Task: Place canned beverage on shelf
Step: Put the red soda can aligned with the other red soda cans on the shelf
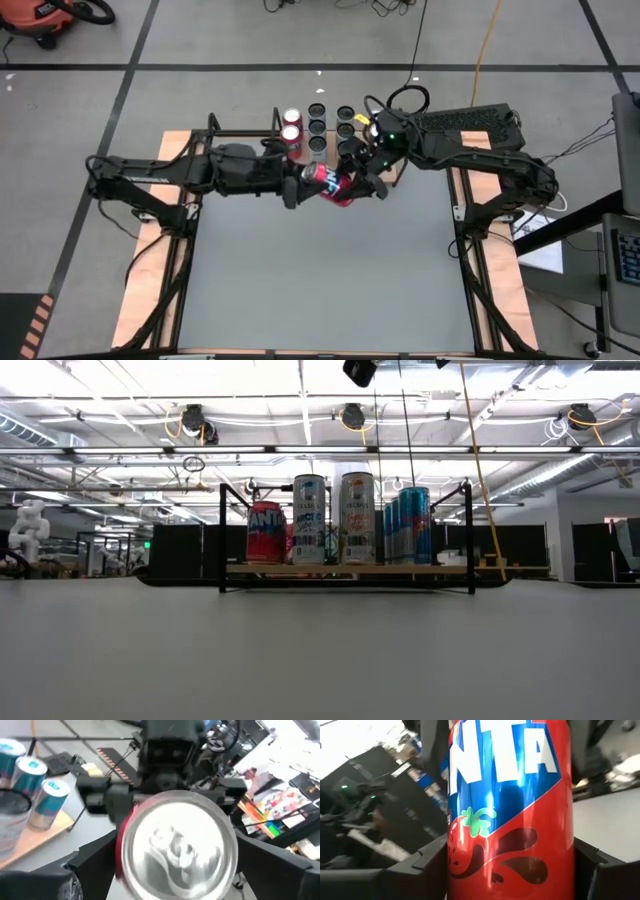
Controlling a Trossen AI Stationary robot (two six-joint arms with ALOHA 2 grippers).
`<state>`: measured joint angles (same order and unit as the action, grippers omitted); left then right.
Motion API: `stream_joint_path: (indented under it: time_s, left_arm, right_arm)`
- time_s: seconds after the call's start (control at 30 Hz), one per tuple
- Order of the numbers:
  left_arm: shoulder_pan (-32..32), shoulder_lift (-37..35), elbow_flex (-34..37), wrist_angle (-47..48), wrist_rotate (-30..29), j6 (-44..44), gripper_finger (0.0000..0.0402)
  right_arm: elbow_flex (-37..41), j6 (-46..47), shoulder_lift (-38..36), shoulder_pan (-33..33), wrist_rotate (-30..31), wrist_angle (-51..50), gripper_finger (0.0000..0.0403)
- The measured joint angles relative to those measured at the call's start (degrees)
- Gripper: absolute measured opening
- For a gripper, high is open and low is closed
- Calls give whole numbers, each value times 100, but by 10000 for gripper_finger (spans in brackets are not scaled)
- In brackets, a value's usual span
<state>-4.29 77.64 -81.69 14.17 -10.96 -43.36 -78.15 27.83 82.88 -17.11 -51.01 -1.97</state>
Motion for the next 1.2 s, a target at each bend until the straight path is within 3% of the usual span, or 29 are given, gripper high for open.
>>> stream_joint_path:
  time_s: [0.27,0.67,1.2]
  left_arm:
    - [181,-80,0,564,263,-577,380]
    - [800,-73,13,1063,973,-658,380]
    - [1459,-75,9,1230,1420,-97,380]
  right_arm:
    - [0,-506,-12,136,822,-167,253]
    - [-7,-1101,-12,301,2217,-669,253]
    - [-4,-1549,-10,292,2917,-1023,254]
